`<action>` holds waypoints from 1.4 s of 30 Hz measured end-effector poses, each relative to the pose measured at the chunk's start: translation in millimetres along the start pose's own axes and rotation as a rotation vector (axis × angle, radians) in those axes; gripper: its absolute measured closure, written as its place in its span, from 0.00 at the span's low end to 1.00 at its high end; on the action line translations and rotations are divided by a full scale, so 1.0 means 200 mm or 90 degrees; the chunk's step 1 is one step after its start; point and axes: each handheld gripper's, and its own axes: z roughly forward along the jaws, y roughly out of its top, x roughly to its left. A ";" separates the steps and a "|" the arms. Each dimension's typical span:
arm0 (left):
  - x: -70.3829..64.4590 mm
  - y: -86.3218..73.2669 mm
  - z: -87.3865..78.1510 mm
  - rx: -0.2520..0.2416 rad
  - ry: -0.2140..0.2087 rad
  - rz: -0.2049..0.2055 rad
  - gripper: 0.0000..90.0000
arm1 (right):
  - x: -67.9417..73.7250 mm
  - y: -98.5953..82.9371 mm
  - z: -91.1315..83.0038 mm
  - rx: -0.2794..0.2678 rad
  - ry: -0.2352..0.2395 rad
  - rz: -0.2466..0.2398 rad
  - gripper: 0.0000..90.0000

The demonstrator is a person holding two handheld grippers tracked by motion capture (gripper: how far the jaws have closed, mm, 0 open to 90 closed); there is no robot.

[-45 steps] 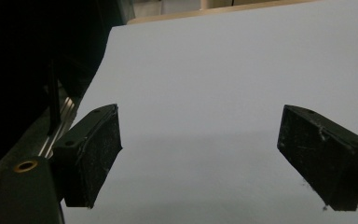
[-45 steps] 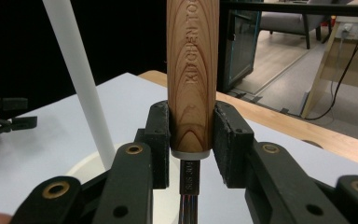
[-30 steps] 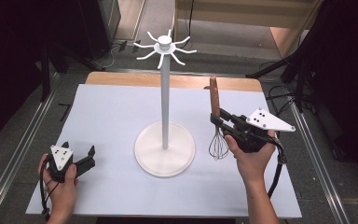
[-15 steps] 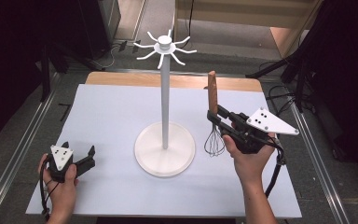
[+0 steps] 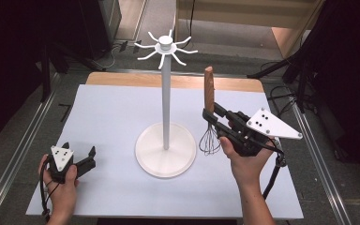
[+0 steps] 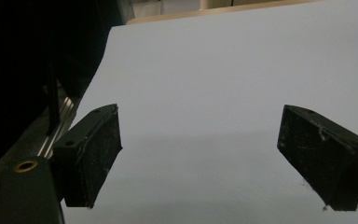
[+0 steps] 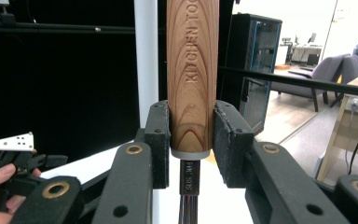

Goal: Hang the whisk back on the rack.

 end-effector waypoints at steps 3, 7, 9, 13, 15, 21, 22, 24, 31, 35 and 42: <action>0.00 0.00 0.00 0.000 0.000 0.000 0.16 | 0.01 0.02 0.00 -0.007 0.003 -0.002 0.79; 0.00 0.00 0.00 -0.002 0.000 -0.001 0.16 | 0.01 0.04 0.02 -0.014 0.001 -0.005 0.79; 0.00 0.00 0.00 -0.002 0.000 0.000 0.16 | 0.01 0.04 0.02 -0.015 0.002 -0.007 0.79; 0.00 0.00 0.00 -0.001 -0.001 0.000 0.16 | 0.00 0.07 0.04 -0.023 0.007 0.000 0.79; 0.00 0.00 0.00 -0.001 -0.001 0.000 0.16 | 0.00 0.07 0.05 -0.023 0.009 -0.001 0.79; 0.00 0.00 0.00 -0.001 -0.001 -0.001 0.16 | -0.01 0.10 0.08 -0.022 0.015 0.002 0.79; 0.00 0.00 0.00 -0.001 -0.001 -0.001 0.16 | -0.01 0.11 0.09 -0.024 0.019 0.005 0.79; 0.00 0.00 0.00 -0.002 -0.001 -0.001 0.16 | -0.01 0.11 0.10 -0.024 0.021 0.007 0.79; 0.00 0.00 0.00 -0.001 -0.001 -0.001 0.16 | -0.03 0.13 0.12 -0.030 0.037 0.020 0.79; 0.00 0.00 0.00 -0.001 -0.001 -0.001 0.16 | -0.04 0.13 0.13 -0.026 0.044 0.028 0.79; 0.00 0.00 0.00 0.000 -0.001 -0.001 0.16 | -0.04 0.13 0.14 -0.026 0.064 0.044 0.79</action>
